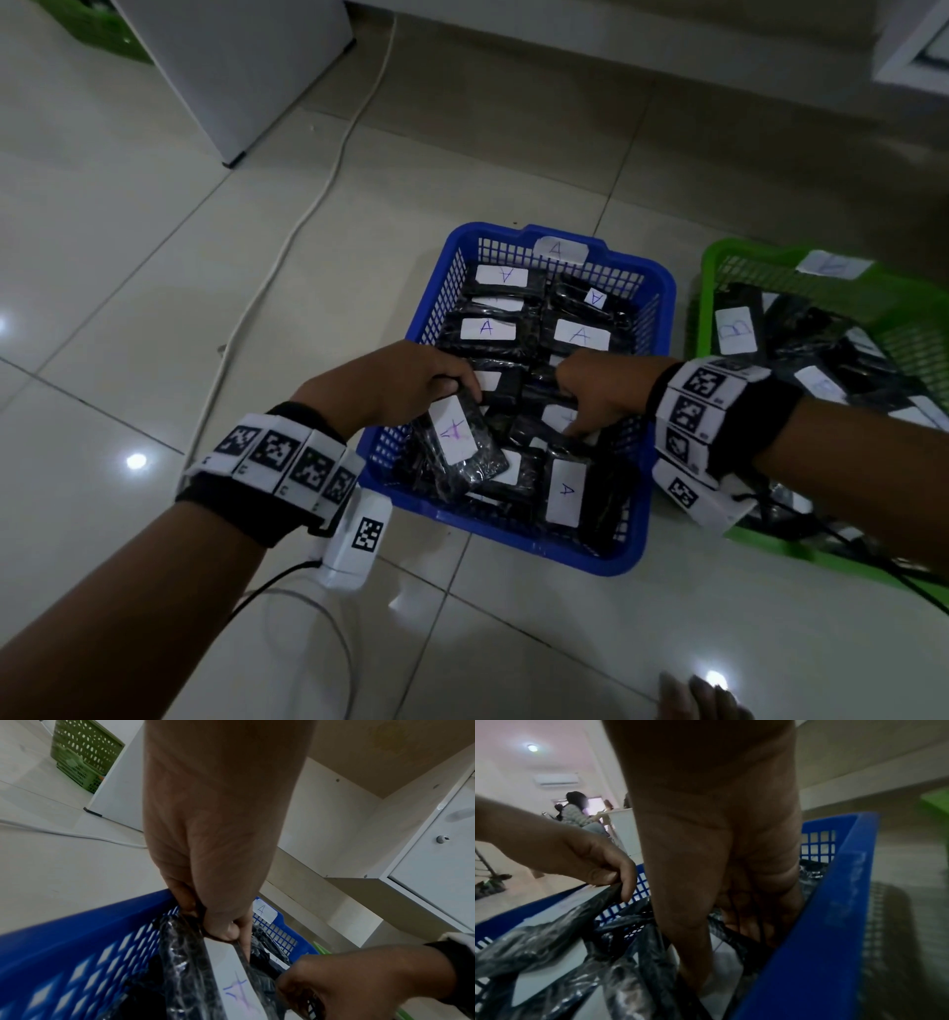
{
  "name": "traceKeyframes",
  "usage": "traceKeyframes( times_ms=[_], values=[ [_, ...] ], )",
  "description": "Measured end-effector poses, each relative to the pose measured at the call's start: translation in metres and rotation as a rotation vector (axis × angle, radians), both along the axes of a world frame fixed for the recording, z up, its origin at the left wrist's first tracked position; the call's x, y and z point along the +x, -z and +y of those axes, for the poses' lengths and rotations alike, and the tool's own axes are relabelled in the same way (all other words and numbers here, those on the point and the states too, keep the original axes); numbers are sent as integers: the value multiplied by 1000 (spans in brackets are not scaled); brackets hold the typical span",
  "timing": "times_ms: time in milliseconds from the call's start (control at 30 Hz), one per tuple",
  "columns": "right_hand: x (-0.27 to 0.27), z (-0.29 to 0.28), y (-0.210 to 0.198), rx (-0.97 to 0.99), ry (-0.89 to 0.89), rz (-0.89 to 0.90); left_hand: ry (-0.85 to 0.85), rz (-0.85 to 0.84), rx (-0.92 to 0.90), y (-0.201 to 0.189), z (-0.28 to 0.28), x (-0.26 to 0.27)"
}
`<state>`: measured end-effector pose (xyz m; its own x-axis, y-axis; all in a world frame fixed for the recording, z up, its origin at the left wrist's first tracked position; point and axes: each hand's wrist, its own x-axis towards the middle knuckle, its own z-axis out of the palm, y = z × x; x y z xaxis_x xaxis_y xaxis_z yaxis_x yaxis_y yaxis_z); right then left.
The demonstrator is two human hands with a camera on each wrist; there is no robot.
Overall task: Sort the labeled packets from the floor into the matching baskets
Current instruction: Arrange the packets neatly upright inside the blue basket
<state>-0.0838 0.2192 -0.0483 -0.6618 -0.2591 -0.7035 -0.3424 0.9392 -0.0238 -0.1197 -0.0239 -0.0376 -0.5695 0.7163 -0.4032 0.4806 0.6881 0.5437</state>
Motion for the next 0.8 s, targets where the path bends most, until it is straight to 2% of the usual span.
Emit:
traceKeyframes(
  times_ms=[133,300,400,500,600,700,800],
  values=[
    [-1,3,-2,-26,43,41,-3,-11,-12,3,-3,-2],
    [5,-3,-9,-51,-76,178,-8,-9,-20,1,-2,-2],
    [8,-6,-13,8,-145,194,-4,-7,-28,0,-1,-1],
    [8,-11,-13,89,-174,138,-16,-10,-31,0,-1,-1],
    [3,-12,-19,65,-139,111,-21,-5,-29,1,-2,-1],
    [3,-3,-29,-65,-73,276,-19,0,-28,3,-3,0],
    [16,-1,-31,-89,-36,160,-28,-6,-43,4,-3,0]
  ],
)
